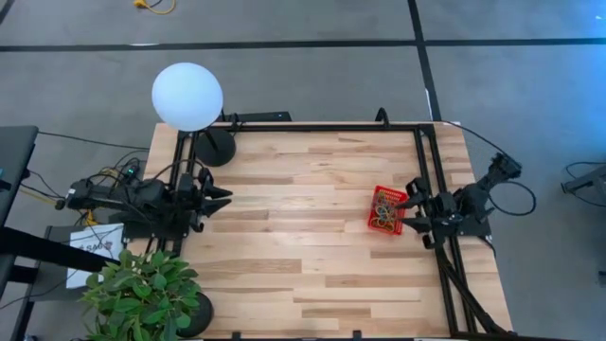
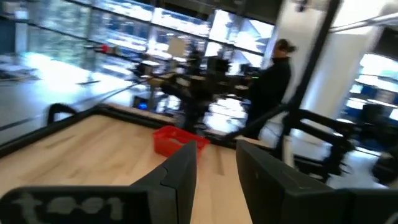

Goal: Pick and place rubber bands into bin
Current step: Return to home position

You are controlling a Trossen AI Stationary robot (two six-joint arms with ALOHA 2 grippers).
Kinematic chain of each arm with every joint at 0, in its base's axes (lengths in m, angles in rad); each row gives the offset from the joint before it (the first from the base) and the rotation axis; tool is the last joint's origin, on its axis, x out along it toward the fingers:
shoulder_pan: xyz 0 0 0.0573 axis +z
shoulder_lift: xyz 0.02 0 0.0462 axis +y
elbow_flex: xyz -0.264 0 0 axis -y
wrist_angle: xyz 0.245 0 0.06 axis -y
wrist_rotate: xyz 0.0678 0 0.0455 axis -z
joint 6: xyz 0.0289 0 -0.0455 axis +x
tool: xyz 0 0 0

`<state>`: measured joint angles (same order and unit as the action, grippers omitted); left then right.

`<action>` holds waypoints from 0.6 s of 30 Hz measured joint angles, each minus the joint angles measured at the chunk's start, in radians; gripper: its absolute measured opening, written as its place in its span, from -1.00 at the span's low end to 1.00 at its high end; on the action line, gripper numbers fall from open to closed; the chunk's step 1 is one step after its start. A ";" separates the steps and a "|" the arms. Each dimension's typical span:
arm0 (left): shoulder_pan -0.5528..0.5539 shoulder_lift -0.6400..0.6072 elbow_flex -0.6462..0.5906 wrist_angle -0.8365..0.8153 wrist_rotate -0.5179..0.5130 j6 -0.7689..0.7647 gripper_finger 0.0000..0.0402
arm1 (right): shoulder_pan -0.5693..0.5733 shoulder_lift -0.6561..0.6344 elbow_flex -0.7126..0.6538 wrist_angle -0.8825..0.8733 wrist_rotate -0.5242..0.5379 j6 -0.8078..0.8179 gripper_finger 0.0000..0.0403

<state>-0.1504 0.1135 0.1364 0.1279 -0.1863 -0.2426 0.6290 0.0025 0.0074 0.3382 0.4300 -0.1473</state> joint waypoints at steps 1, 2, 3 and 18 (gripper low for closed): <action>0.014 0.000 0.000 0.003 0.042 0.000 -0.49 | -0.028 0.000 0.000 -0.010 -0.032 0.008 -0.26; 0.027 0.000 0.000 0.002 0.082 0.000 -0.49 | -0.053 0.000 0.000 -0.026 -0.056 0.023 -0.26; 0.038 0.000 0.000 -0.002 0.111 -0.003 -0.49 | -0.076 0.000 0.000 -0.047 -0.073 0.046 -0.26; 0.196 -0.017 -0.125 0.048 0.263 -0.057 -0.49 | -0.283 0.000 0.002 -0.219 -0.115 0.140 -0.27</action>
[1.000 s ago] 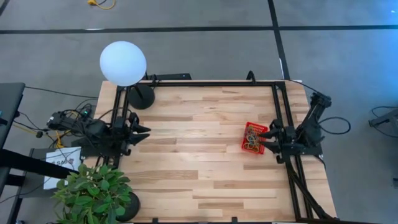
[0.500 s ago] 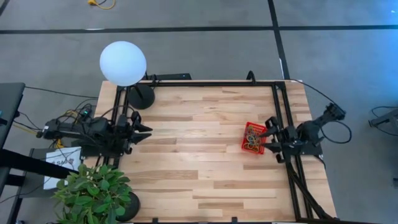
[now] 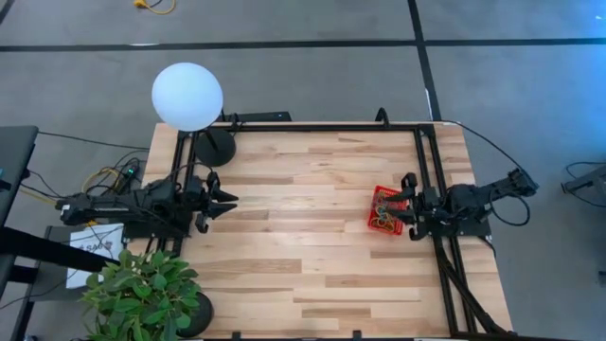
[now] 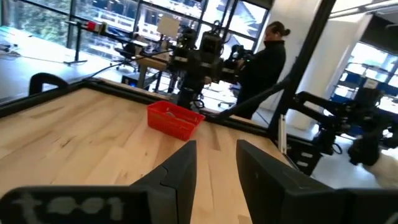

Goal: Pick and place rubber bands into bin
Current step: Return to home position

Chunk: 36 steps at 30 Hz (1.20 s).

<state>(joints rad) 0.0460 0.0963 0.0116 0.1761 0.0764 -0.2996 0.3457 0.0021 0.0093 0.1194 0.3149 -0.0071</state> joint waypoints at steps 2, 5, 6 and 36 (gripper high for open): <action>0.007 -0.001 0.000 0.012 0.019 0.001 -0.49 | -0.017 0.000 0.000 -0.059 0.000 0.003 -0.26; 0.015 -0.001 0.000 -0.016 0.032 0.031 -0.49 | -0.035 0.009 0.001 -0.065 -0.003 0.008 -0.27; 0.017 -0.001 0.000 -0.038 0.032 0.034 -0.49 | -0.034 0.013 0.001 -0.065 -0.002 0.013 -0.27; 0.017 0.002 -0.002 -0.146 -0.086 0.088 -0.49 | -0.033 0.013 0.002 -0.067 0.000 0.034 -0.28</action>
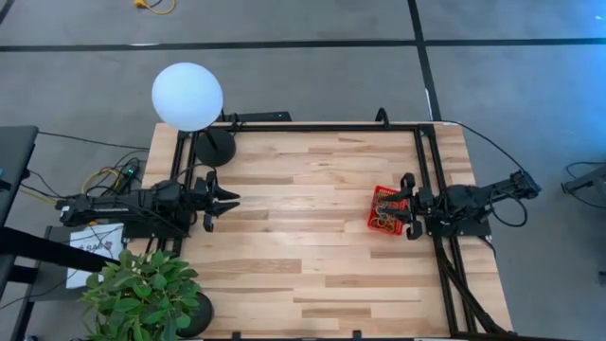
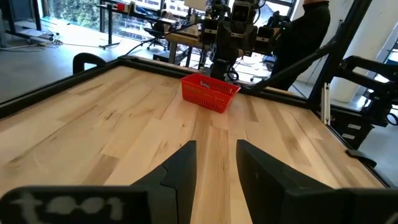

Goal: Pick and place rubber bands into bin
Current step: Return to home position

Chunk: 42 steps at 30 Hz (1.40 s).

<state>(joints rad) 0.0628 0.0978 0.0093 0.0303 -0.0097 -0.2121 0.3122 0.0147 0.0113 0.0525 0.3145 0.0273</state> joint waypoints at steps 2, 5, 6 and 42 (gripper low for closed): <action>0.000 0.000 0.000 0.000 0.000 0.000 -0.49 | 0.000 0.000 0.000 0.000 0.000 0.000 -0.28; 0.000 0.000 0.000 -0.001 0.000 -0.001 -0.49 | 0.000 0.000 0.000 -0.001 0.000 0.000 -0.28; 0.000 0.000 0.000 -0.001 -0.001 -0.001 -0.49 | 0.000 0.000 0.000 0.000 0.000 0.000 -0.28; 0.000 0.000 -0.001 -0.002 -0.002 -0.001 -0.49 | 0.000 0.000 0.001 -0.001 0.000 0.000 -0.32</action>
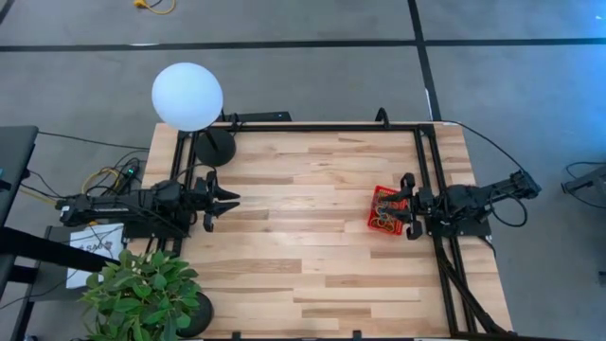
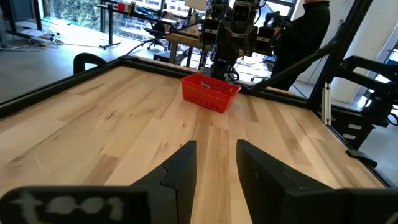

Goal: Pick and place rubber bands into bin
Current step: Return to home position

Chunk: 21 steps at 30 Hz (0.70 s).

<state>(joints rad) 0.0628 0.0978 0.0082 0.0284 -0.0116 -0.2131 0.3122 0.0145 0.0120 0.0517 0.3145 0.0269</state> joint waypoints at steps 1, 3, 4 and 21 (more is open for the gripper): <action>0.000 0.000 0.000 0.000 0.000 0.000 -0.49 | 0.000 0.000 0.000 0.000 0.000 0.000 -0.32; 0.000 0.000 0.000 0.000 0.000 0.000 -0.49 | 0.000 0.000 0.000 0.000 0.000 0.000 -0.31; 0.000 0.000 0.000 0.000 0.000 0.000 -0.49 | 0.000 0.000 0.000 0.000 0.000 0.000 -0.31; 0.000 0.000 0.000 0.000 0.000 0.000 -0.49 | 0.000 0.000 0.000 0.000 0.000 0.000 -0.30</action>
<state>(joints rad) 0.0628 0.0978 0.0082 0.0280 -0.0113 -0.2131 0.3122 0.0146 0.0120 0.0517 0.3146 0.0269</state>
